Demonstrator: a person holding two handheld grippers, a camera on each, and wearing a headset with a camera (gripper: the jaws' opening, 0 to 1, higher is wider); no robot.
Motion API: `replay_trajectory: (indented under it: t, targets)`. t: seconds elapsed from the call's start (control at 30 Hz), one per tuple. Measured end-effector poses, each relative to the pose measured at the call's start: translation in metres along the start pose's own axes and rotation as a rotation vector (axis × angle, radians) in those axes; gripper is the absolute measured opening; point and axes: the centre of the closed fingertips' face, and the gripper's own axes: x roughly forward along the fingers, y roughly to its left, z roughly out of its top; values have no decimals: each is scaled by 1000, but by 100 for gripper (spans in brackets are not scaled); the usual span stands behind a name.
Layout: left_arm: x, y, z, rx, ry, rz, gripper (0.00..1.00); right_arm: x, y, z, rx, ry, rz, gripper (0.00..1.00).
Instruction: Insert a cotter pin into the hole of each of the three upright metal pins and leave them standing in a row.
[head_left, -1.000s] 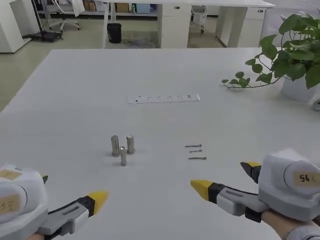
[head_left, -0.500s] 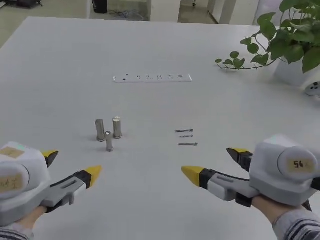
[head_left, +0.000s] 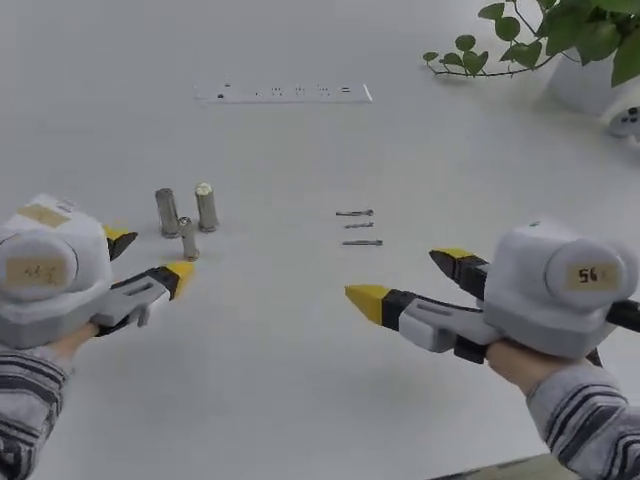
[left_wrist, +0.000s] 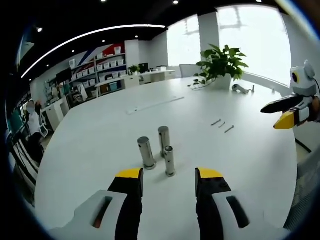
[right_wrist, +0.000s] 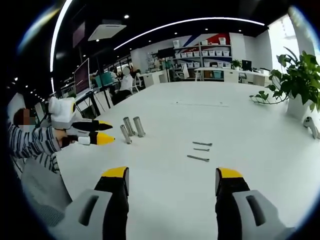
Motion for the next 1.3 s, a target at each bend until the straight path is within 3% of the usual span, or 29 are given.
replay_trajectory:
  t: [0.03,0.1,0.13,0.17,0.27,0.53,0.77,0.97,1.17,1.3]
  targets:
    - [6,-2,-2,14,24,-14,38,2,0,-1,2,3,3,67]
    - [13,-3,-1,22,17,-21,36,5,0,-3,5,9,7,66]
    - [17,-5,2,4,-14,-31,35,7,0,-3,5,13,8,66]
    - [19,-7,3,-11,-17,-44,34,7,0,-4,5,16,9,66]
    - [29,-8,-2,-7,4,-51,30,11,1,-4,5,19,13,65]
    - [40,-5,-9,15,10,-70,19,18,-1,-7,15,25,8,64]
    - [40,-2,-12,32,10,-88,7,23,0,-11,17,39,10,64]
    - [38,-4,-11,56,2,-107,5,25,3,-12,19,45,17,64]
    - [33,-16,-14,90,-1,-152,5,24,5,-10,9,44,16,64]
    - [26,-32,-17,98,-7,-202,5,22,5,-9,6,41,16,64]
